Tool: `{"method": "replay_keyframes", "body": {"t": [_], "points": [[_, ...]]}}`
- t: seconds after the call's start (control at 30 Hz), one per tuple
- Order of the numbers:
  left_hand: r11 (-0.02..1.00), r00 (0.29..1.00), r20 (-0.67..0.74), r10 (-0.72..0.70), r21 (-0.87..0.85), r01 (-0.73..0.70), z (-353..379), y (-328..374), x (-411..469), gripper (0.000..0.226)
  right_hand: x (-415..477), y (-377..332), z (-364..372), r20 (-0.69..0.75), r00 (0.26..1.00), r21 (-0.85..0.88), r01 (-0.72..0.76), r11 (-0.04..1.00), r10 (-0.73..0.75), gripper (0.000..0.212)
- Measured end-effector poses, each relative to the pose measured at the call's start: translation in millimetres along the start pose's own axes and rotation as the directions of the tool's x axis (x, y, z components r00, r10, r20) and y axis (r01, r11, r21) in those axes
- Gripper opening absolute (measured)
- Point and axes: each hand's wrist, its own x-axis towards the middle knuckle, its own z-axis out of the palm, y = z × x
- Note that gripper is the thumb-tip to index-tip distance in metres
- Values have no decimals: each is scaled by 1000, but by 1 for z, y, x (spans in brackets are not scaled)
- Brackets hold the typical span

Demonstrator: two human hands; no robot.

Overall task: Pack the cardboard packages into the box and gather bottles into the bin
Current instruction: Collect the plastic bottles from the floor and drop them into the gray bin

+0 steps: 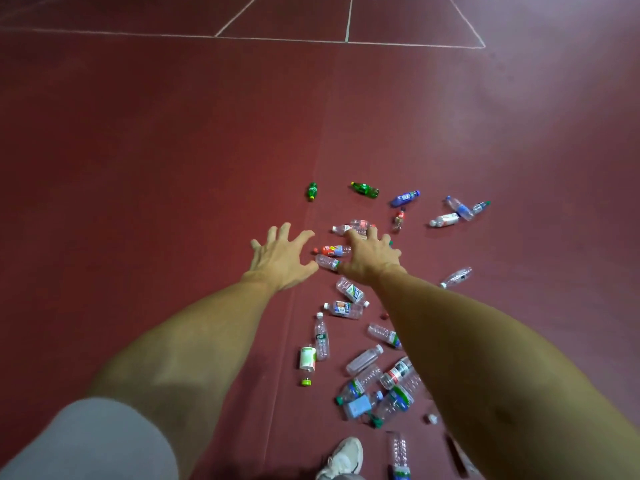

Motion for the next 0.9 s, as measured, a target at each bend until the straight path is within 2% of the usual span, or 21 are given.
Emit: {"method": "replay_keyframes", "body": {"t": [0.23, 0.4, 0.53, 0.7, 0.9], "points": [[1000, 999, 49, 17, -15, -16, 7, 2, 63, 64, 49, 14, 7, 37, 999, 41, -29, 999, 27, 62], [995, 992, 80, 94, -27, -93, 55, 1, 112, 64, 86, 36, 54, 74, 992, 41, -105, 994, 102, 70], [989, 984, 108, 140, -61, -134, 140, -5, 157, 66, 122, 58, 137, 76, 983, 39, -169, 985, 166, 69], [973, 954, 188, 232, -54, -226, 287, -18, 190, 68, 149, 86, 273, 164, 959, -3, -232, 973, 230, 70], [972, 935, 265, 235, -38, -233, 448, -50, 229, 71, 195, 111, 427, 190, 948, 7, -262, 965, 256, 76]]}}
